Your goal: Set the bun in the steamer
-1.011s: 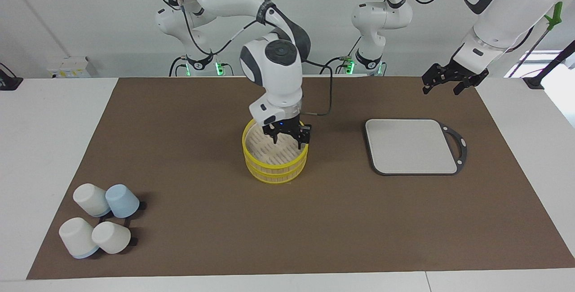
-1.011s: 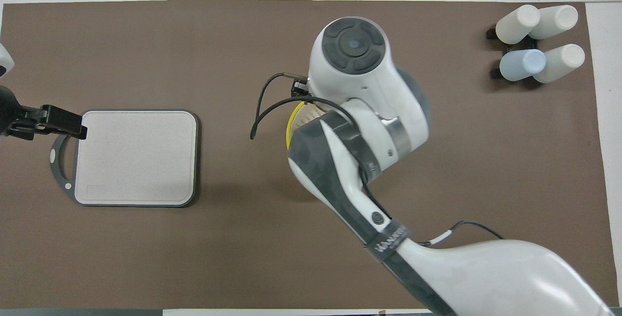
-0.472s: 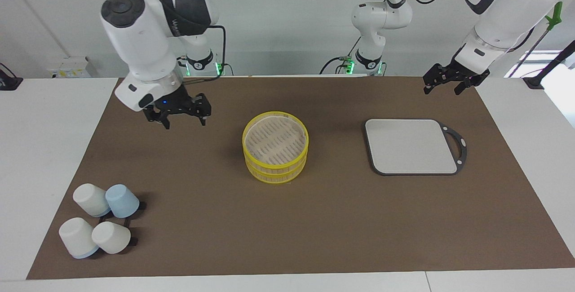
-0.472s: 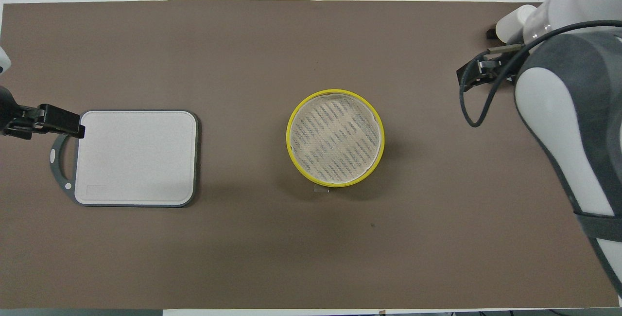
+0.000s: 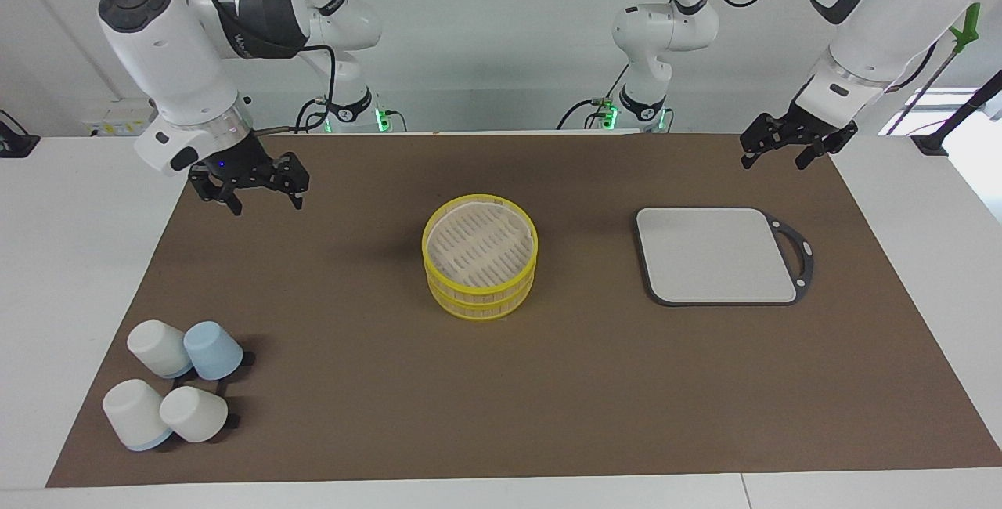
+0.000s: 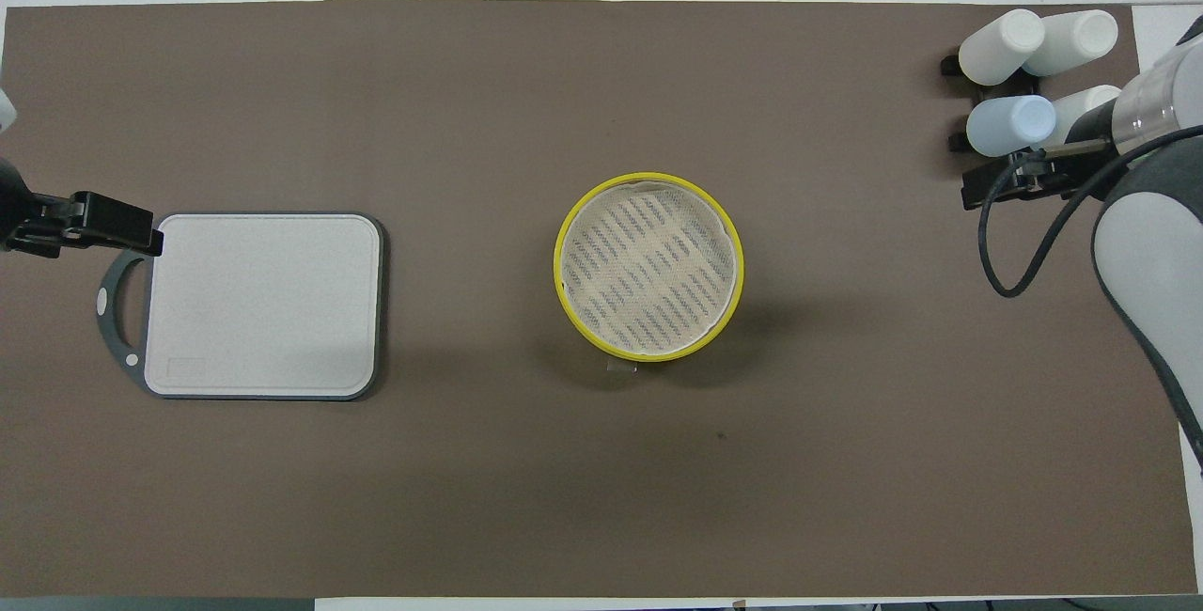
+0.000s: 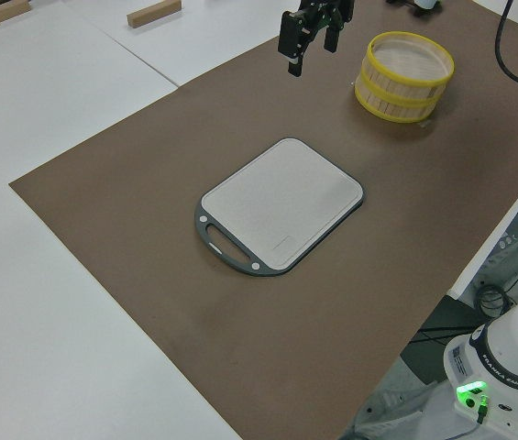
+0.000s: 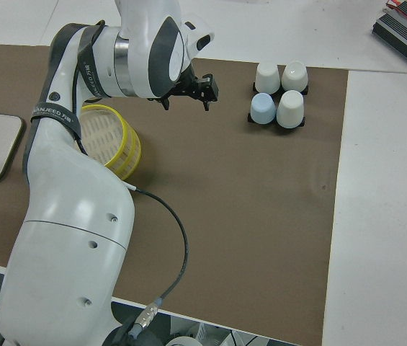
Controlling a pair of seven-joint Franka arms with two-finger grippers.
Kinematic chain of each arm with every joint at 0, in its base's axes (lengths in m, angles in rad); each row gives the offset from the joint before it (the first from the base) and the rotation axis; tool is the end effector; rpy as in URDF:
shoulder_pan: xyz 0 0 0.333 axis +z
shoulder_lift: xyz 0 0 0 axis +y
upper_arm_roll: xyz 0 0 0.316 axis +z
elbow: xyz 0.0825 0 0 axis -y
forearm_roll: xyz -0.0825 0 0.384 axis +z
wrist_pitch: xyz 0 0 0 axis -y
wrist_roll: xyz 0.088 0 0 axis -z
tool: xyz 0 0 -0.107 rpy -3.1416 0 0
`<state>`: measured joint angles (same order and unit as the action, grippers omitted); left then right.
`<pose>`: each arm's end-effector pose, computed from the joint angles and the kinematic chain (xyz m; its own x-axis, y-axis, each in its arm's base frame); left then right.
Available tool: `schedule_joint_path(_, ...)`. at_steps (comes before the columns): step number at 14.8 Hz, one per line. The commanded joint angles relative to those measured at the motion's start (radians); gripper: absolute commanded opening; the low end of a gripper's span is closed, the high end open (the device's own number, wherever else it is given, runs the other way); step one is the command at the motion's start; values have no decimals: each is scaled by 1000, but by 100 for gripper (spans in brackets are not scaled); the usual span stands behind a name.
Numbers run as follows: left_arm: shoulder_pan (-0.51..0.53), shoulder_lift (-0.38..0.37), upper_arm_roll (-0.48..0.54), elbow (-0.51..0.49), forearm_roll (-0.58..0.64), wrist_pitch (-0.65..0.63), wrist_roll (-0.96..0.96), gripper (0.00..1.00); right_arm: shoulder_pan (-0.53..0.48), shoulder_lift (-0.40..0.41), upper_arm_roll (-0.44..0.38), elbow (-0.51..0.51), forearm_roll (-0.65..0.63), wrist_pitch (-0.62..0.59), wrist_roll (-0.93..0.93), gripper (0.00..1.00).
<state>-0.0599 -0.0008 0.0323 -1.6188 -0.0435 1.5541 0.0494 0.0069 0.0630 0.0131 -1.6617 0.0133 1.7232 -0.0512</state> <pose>0.5504 -0.0199 0.6011 0.9951 -0.0776 -0.0616 -0.0747 -0.9961 0.0466 0.5820 0.0127 0.5587 0.9976 0.0691 -0.0008 0.0691 -0.9975 -0.0140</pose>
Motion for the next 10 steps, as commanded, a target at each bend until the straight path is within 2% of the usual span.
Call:
schedule_joint_path(1, 3, -16, -2, -24, 20, 9, 12, 100, -41, -19, 15, -14, -1, 0, -30, 100)
schedule_joint_path(7, 3, -16, -2, -24, 20, 8, 12, 100, -51, 14, 13, 77, -4, -96, -30, 100)
schedule_joint_path(10, 3, -16, -2, -24, 20, 8, 12, 100, -70, 18, 13, 85, -7, -99, -29, 100)
